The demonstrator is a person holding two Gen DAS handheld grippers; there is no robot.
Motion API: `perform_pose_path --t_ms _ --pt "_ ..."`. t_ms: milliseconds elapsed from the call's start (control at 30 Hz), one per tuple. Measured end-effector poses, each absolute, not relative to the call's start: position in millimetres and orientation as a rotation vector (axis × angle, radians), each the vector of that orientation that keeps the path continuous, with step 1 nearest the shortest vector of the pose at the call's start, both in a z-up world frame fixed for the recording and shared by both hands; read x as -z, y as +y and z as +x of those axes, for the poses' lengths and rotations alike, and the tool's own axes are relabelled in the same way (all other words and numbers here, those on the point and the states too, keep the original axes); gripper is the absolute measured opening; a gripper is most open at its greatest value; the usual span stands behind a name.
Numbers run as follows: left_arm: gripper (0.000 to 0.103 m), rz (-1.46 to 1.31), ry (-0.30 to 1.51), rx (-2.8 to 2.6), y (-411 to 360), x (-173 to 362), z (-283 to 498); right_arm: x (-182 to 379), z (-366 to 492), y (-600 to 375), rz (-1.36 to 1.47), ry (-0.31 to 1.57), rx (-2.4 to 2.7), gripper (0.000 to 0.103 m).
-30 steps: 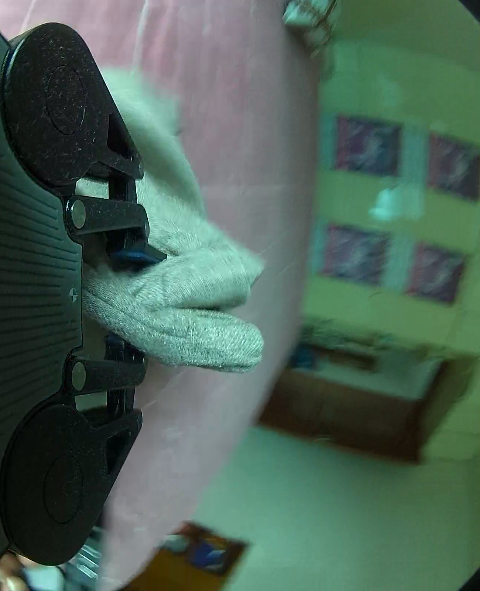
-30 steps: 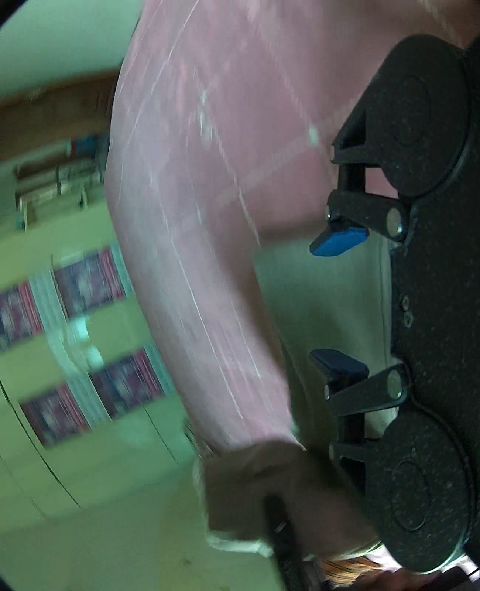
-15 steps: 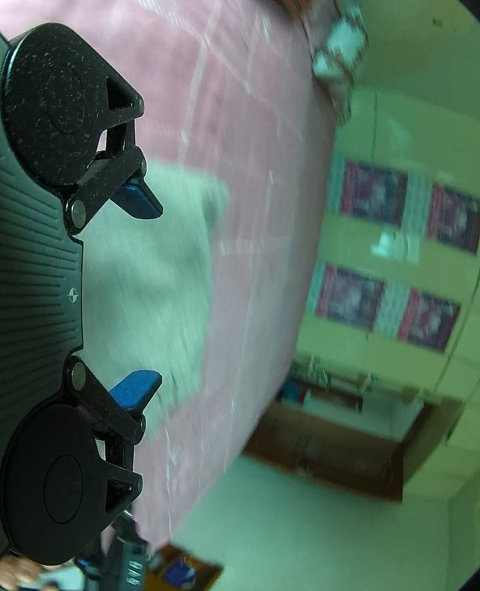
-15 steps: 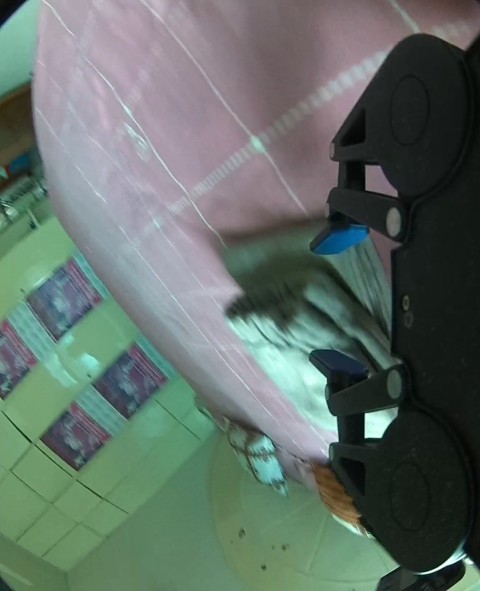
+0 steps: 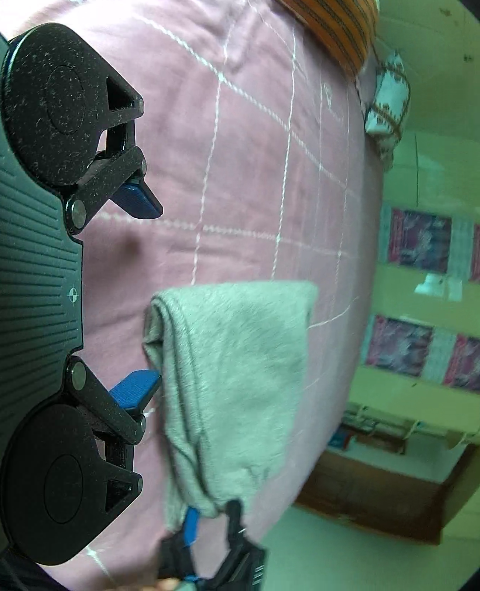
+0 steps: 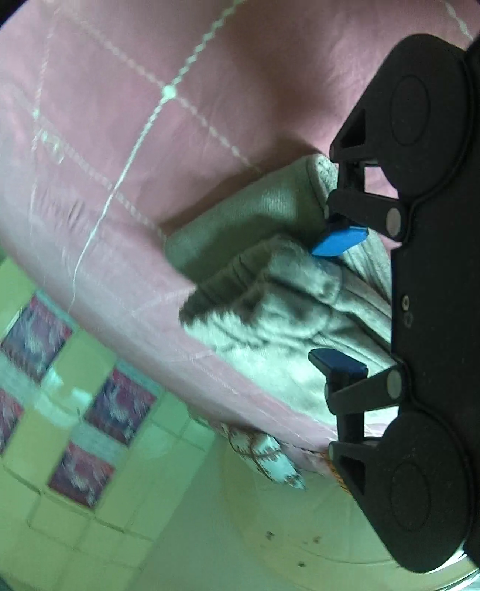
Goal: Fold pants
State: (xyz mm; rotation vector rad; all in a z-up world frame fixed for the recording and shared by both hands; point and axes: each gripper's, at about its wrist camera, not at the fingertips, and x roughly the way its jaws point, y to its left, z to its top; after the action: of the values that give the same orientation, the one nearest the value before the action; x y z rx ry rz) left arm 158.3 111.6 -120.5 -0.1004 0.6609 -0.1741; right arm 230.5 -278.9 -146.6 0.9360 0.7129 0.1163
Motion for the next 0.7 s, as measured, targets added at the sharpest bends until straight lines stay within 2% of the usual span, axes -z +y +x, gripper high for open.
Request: perform_pose_path --t_ms 400,533,567,600,633,667,700 --pt "0.089 -0.140 0.692 0.100 94.7 140.0 201.2 152.5 248.6 -255.9 0.880 0.713 -0.093 0.052" --pt "0.089 -0.147 0.687 0.091 90.3 143.1 205.6 144.5 259.1 -239.3 0.786 0.746 -0.094 0.073" --pt "0.089 -0.150 0.686 0.088 90.1 143.3 206.5 139.6 262.0 -234.2 0.752 0.762 -0.081 0.074" --pt "0.089 -0.151 0.684 0.087 89.8 143.1 206.1 135.8 263.9 -230.4 0.725 0.768 -0.064 0.071" --pt "0.089 -0.153 0.682 0.088 89.8 143.0 205.3 134.0 265.0 -229.1 0.715 0.768 -0.056 0.049" --pt "0.089 -0.155 0.682 0.089 90.2 142.8 205.5 134.5 266.2 -230.3 0.726 0.771 -0.064 0.039" --pt "0.089 -0.157 0.681 0.092 90.6 142.7 204.7 135.7 266.7 -232.1 0.743 0.776 -0.061 0.039"
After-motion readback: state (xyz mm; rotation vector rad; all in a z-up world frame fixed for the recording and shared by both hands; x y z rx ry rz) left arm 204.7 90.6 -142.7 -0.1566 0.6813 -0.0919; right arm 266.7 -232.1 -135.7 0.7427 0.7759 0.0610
